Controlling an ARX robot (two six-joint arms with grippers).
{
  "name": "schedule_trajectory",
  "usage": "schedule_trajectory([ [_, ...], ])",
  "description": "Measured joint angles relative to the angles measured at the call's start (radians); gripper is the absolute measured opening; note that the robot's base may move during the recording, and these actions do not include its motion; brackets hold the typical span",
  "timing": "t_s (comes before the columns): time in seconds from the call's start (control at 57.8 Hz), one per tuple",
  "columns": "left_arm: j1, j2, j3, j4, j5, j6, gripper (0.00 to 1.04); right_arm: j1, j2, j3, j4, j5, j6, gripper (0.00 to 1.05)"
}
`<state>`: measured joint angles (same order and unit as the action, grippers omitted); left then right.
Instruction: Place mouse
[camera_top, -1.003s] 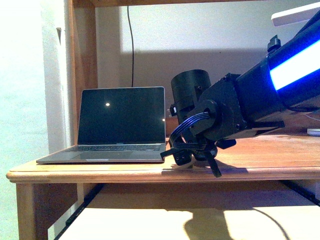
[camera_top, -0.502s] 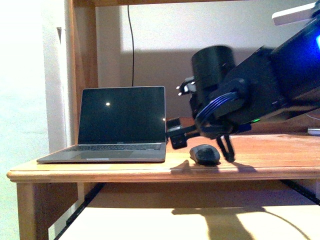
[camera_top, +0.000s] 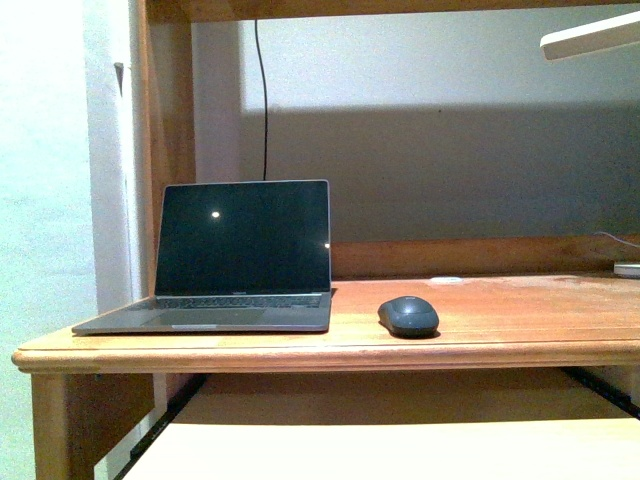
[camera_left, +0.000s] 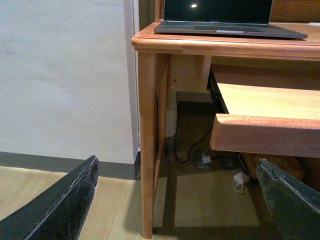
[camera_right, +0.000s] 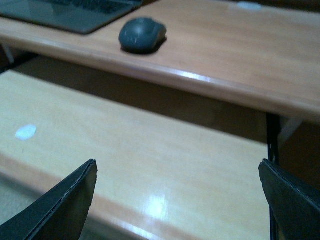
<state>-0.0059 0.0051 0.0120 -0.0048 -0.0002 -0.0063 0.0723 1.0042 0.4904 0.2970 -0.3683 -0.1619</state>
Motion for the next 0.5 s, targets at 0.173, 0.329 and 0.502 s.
schedule_trajectory([
  [0.173,0.000,0.000,0.000,0.000,0.000,0.000,0.97,-0.039,-0.077,-0.173,0.003,-0.051,-0.027,0.97],
  [0.329,0.000,0.000,0.000,0.000,0.000,0.000,0.97,0.042,-0.018,-0.226,0.106,0.021,-0.028,0.97],
  [0.502,0.000,0.000,0.000,0.000,0.000,0.000,0.97,0.183,0.119,-0.220,0.240,0.129,-0.010,0.97],
])
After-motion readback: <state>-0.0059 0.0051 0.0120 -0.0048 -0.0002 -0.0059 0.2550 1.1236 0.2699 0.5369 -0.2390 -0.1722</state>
